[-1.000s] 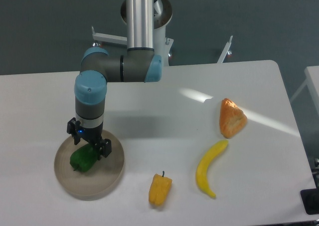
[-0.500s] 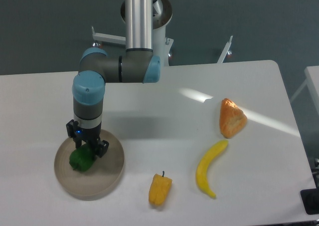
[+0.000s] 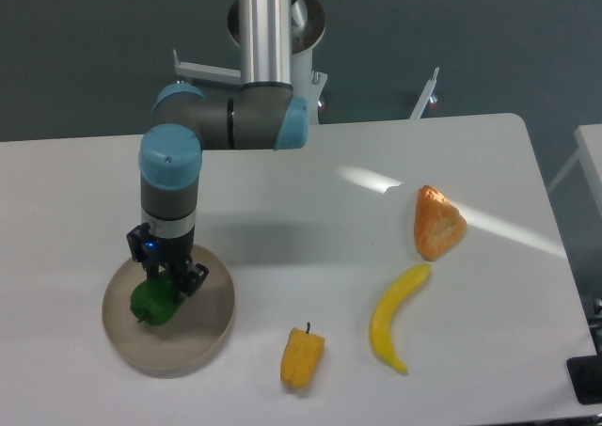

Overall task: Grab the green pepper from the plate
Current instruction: 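Lift the green pepper off the plate and carry it toward the banana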

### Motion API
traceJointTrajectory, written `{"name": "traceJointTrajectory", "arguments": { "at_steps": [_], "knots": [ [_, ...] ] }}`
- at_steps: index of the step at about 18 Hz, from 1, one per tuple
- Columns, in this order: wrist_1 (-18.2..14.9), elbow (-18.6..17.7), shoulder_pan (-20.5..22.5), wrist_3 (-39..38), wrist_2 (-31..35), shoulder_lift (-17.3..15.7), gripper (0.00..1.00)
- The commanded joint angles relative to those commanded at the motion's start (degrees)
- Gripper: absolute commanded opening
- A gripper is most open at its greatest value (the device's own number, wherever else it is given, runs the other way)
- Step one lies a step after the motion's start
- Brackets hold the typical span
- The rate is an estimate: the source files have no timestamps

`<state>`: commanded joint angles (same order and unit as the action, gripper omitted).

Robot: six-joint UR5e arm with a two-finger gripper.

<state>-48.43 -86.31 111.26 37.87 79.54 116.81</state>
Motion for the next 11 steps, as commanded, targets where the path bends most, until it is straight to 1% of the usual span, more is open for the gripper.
{"name": "traceJointTrajectory", "arguments": {
  "at_steps": [1, 2, 5, 6, 7, 8, 11],
  "knots": [
    [-0.26, 0.26, 1.41, 1.67, 0.17, -0.53, 0.32],
    [-1.22, 1.05, 3.25, 3.77, 0.18, -0.79, 0.32],
    [-6.05, 4.12, 7.91, 10.98, 0.35, -0.71, 0.32],
    [-6.76, 5.0, 9.23, 13.09, 0.44, -0.71, 0.32],
    [-7.73, 5.88, 11.68, 15.72, 1.66, -0.71, 0.32],
    [-8.78, 6.15, 13.18, 17.92, 3.15, -0.88, 0.32],
    [-10.2, 7.64, 16.18, 24.87, 5.18, -0.45, 0.32]
  ]
}}
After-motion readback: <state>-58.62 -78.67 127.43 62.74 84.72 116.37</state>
